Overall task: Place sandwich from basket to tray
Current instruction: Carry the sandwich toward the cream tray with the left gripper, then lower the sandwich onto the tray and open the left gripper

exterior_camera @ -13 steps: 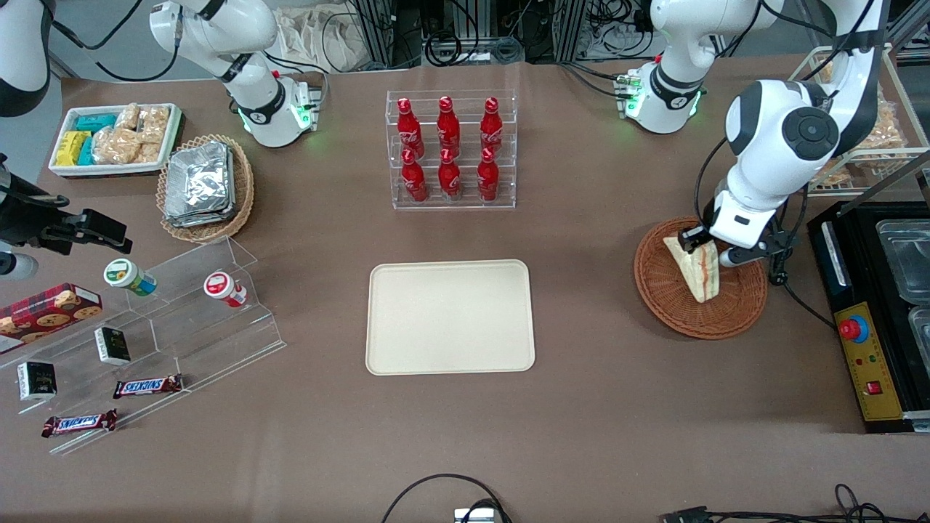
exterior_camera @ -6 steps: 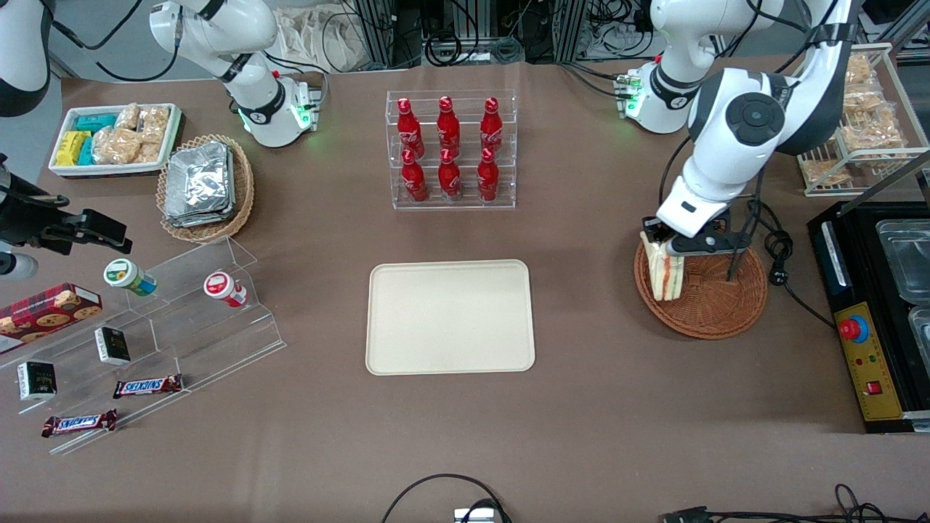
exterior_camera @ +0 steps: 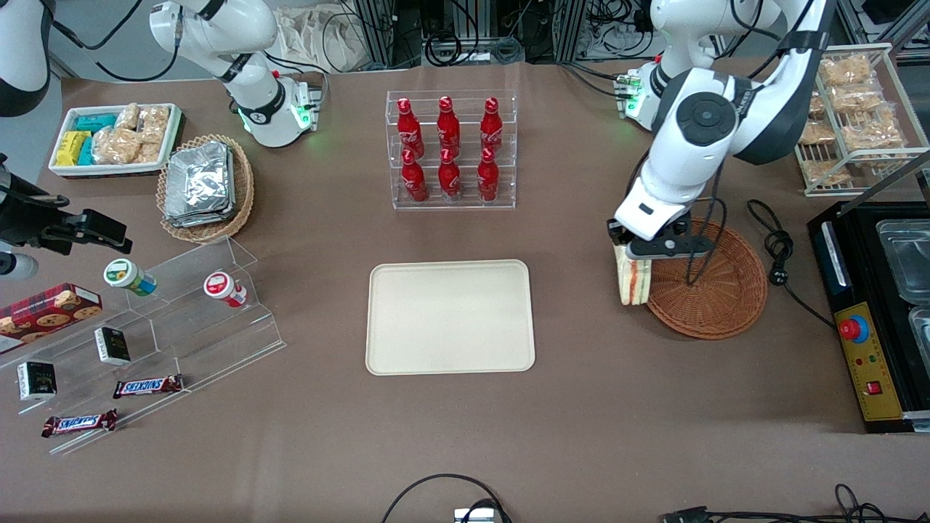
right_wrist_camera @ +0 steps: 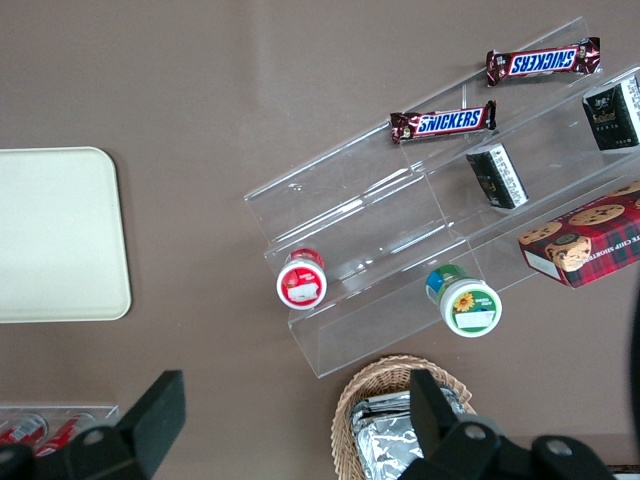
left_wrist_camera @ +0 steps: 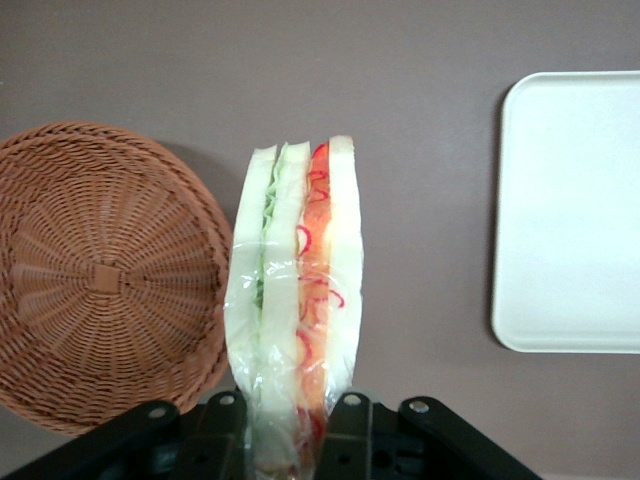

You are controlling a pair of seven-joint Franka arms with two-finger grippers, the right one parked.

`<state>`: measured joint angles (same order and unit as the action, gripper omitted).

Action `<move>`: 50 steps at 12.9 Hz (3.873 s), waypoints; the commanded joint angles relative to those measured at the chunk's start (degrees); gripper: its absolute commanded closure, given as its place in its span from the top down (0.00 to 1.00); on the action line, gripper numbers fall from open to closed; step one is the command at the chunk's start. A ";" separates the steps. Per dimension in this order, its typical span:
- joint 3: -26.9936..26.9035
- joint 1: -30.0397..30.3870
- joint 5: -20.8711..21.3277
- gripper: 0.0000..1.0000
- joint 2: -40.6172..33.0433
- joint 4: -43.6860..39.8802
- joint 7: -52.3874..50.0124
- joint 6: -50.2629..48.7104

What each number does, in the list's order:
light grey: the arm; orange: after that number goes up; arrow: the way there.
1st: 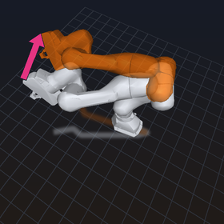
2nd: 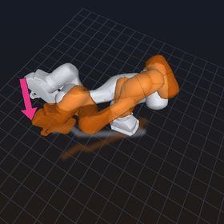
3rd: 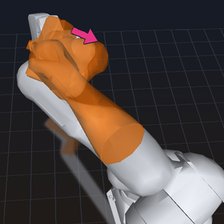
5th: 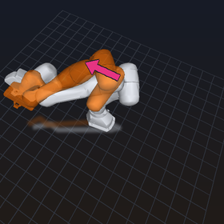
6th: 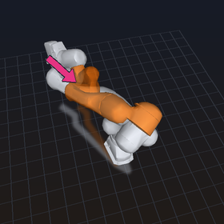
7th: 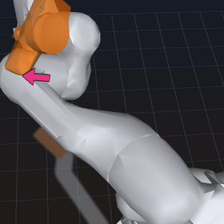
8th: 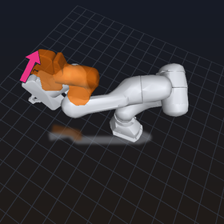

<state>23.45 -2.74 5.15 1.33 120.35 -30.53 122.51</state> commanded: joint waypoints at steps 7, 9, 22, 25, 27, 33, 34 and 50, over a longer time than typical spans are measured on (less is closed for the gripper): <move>6.43 -4.19 10.83 0.29 15.18 -16.01 -8.14 -4.83; 6.35 -6.66 11.37 0.29 18.43 -19.27 -9.71 -4.83; 6.26 -14.74 19.72 0.29 36.54 -30.79 -22.03 0.09; 5.99 -16.50 20.68 0.29 38.92 -30.88 -23.08 1.41; 5.99 -16.50 22.96 0.29 40.41 -30.79 -24.84 2.38; 5.99 -17.12 24.56 0.45 42.79 -30.71 -25.72 2.82; 5.99 -17.21 24.56 0.51 42.88 -30.71 -25.72 2.82; 6.00 -9.57 23.41 1.00 29.10 -35.45 -31.00 -10.44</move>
<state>29.37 -14.02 28.31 34.07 83.87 -60.60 113.97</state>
